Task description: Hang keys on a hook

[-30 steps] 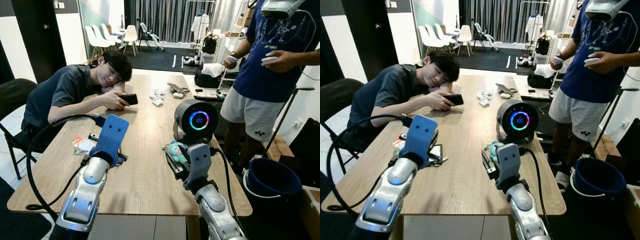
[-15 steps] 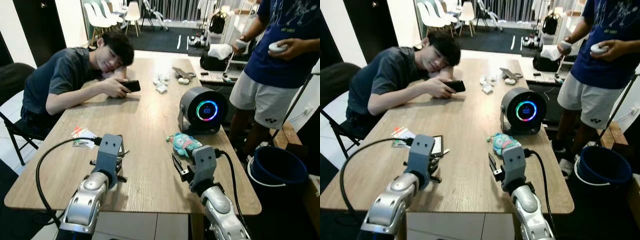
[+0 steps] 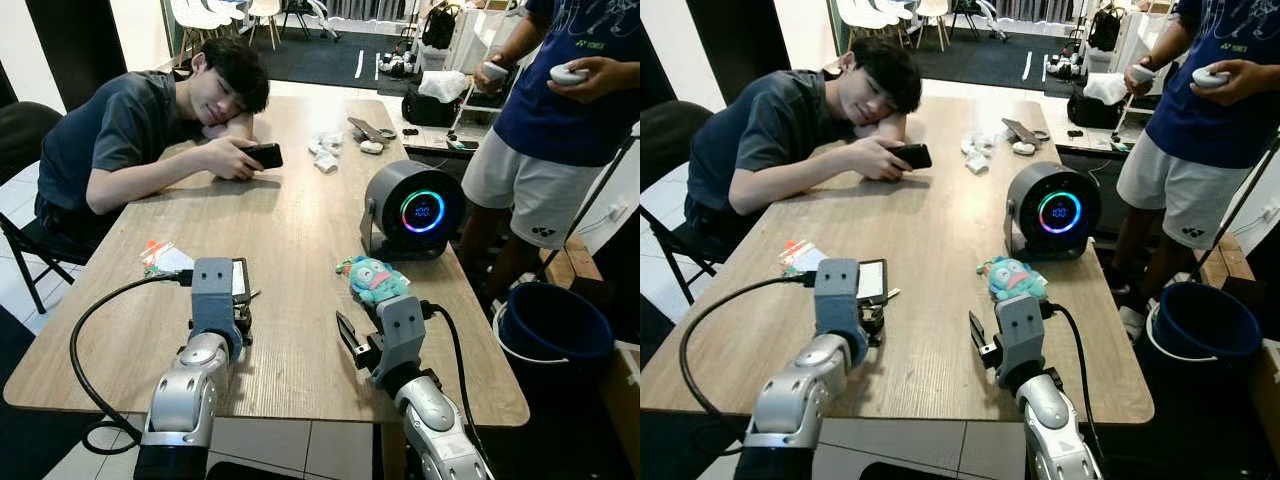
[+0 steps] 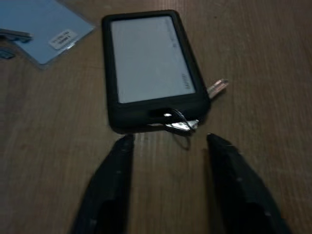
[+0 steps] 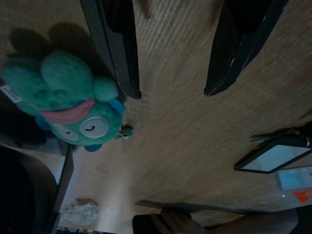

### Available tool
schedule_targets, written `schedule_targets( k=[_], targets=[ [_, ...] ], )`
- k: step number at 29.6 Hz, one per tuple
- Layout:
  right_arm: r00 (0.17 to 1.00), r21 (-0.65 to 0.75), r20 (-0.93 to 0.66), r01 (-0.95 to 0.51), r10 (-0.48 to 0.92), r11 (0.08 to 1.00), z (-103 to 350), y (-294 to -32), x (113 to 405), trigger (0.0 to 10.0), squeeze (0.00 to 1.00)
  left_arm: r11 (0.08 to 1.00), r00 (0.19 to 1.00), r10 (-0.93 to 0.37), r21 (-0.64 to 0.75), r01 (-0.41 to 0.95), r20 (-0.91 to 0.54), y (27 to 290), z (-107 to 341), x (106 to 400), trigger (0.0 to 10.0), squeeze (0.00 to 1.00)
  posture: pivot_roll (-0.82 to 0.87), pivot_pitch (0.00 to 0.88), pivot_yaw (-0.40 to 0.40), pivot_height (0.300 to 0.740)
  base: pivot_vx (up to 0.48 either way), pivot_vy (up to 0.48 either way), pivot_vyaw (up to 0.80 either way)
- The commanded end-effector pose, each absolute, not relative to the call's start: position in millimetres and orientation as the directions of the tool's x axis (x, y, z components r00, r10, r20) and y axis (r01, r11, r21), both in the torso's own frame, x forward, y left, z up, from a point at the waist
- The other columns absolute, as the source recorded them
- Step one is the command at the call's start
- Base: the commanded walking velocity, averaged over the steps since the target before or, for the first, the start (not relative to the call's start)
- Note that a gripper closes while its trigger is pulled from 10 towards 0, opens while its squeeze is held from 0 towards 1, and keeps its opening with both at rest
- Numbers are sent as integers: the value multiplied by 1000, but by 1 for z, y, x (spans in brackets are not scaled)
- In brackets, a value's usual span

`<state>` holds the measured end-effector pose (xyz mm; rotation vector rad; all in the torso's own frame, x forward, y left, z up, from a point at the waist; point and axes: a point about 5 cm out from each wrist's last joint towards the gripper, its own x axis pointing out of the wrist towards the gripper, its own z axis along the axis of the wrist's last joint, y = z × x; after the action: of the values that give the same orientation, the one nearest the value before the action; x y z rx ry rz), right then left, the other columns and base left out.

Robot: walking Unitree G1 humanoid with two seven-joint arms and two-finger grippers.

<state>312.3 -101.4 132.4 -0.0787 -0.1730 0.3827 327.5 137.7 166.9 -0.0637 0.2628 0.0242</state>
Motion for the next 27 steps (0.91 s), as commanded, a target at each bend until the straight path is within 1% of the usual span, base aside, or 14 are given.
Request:
schedule_targets(
  k=[1, 2, 4, 7, 8, 14, 16, 17, 18, 19, 20, 23, 25, 27],
  targets=[
    [915, -108, 139, -367, 379, 924, 130, -102, 310, 10000, 0, 997, 962, 14, -64, -33, -272, 133, 167, 326, 10000, 325, 141, 202, -35, 740, 0, 0, 0],
    [915, -108, 139, -366, 379, 924, 130, -103, 310, 10000, 0, 997, 962, 17, -62, -35, -272, 133, 167, 326, 10000, 47, 141, 202, -35, 740, 0, 0, 0],
    [915, -109, 140, -366, 378, 924, 131, -103, 310, 10000, 0, 997, 962, 18, -61, -36, -274, 132, 167, 327, 10000, 0, 139, 200, -33, 740, 0, 0, 0],
    [915, -109, 142, -364, 377, 925, 131, -103, 311, 10000, 0, 997, 962, 7, -68, -27, -273, 129, 168, 327, 10000, 0, 138, 200, -32, 740, 0, 0, 0],
    [915, -109, 142, -364, 377, 925, 131, -103, 311, 10000, 0, 997, 963, 4, -72, -24, -271, 128, 169, 327, 9647, 0, 136, 200, -32, 740, 0, 0, 0],
    [915, -109, 141, -364, 377, 925, 132, -103, 310, 10000, 0, 996, 962, -3, -87, -21, -272, 125, 172, 324, 10000, 0, 135, 201, -34, 740, 0, 0, 0],
    [915, -110, 140, -364, 377, 925, 131, -103, 310, 10000, 0, 995, 961, -7, -94, -20, -276, 122, 172, 323, 8235, 0, 135, 202, -35, 740, 0, 0, 0],
    [915, -110, 140, -364, 377, 925, 131, -103, 310, 10000, 0, 995, 961, -7, -94, -20, -276, 122, 172, 323, 8235, 0, 135, 202, -35, 740, 0, 0, 0],
    [915, -110, 140, -365, 378, 924, 131, -103, 310, 10000, 0, 995, 961, -9, -98, -19, -277, 120, 172, 323, 7333, 0, 135, 202, -35, 740, 0, 0, 0],
    [915, -110, 140, -365, 378, 924, 131, -103, 310, 10000, 0, 995, 961, -9, -98, -19, -277, 120, 172, 323, 7333, 0, 135, 202, -35, 740, 0, 0, 0],
    [914, -112, 140, -367, 380, 924, 132, -103, 310, 10000, 0, 994, 960, -13, -106, -18, -281, 115, 171, 322, 6549, 0, 134, 203, -37, 740, 0, 0, 0],
    [914, -112, 139, -368, 381, 923, 132, -103, 310, 10000, 0, 994, 959, -14, -108, -17, -282, 113, 171, 322, 6000, 0, 133, 204, -37, 740, 0, 0, 0],
    [914, -114, 138, -369, 382, 922, 131, -103, 310, 10000, 0, 993, 958, -17, -115, -17, -287, 106, 169, 322, 5020, 0, 131, 205, -38, 740, 0, 0, 0],
    [914, -115, 137, -369, 382, 922, 131, -103, 310, 10000, 0, 993, 957, -18, -116, -17, -289, 105, 169, 322, 5020, 0, 131, 205, -38, 740, 0, 0, 0]
  ],
)
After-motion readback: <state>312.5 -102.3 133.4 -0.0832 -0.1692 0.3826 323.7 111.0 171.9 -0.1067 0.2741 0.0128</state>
